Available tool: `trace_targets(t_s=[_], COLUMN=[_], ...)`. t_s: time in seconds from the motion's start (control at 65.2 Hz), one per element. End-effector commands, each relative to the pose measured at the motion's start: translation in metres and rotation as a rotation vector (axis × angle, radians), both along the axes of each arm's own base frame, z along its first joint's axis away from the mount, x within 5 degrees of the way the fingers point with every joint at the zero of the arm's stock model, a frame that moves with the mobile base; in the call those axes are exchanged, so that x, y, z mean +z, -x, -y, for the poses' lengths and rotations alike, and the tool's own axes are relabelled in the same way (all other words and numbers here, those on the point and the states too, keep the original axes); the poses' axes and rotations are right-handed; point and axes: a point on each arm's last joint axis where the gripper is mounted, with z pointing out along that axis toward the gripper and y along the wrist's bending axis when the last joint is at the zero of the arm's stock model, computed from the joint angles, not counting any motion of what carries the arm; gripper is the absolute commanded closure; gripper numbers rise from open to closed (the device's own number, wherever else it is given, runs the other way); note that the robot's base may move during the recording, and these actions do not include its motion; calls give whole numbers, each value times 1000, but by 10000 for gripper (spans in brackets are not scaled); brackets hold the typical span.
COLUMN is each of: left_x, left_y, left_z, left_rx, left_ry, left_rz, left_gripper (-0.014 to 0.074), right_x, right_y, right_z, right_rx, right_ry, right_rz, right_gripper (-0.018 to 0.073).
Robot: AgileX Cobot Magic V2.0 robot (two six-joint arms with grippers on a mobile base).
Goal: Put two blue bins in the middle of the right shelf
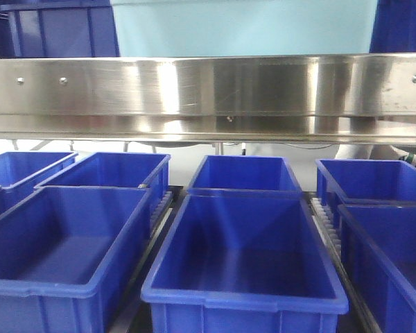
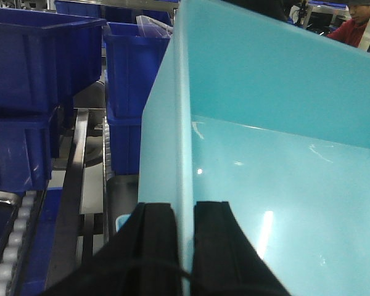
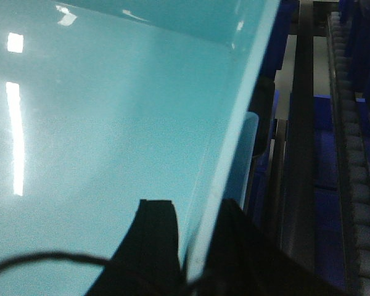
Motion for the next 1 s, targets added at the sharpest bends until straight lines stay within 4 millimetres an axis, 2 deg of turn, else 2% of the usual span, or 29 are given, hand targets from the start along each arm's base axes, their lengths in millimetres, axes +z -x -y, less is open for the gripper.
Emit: trace_targets(t_s=[0.0,0.982], left_x=[14,14], left_y=[10,10], left_z=[3,3], left_rx=[-51,-51], left_ry=[104,104], left_rz=[55,55], left_gripper=[707,707], right_x=[7,7], right_y=[2,2], right_z=[-4,-4], right_rx=[34,33], right_ry=[-17,-18], right_rz=[54,56], right_gripper=[711,711])
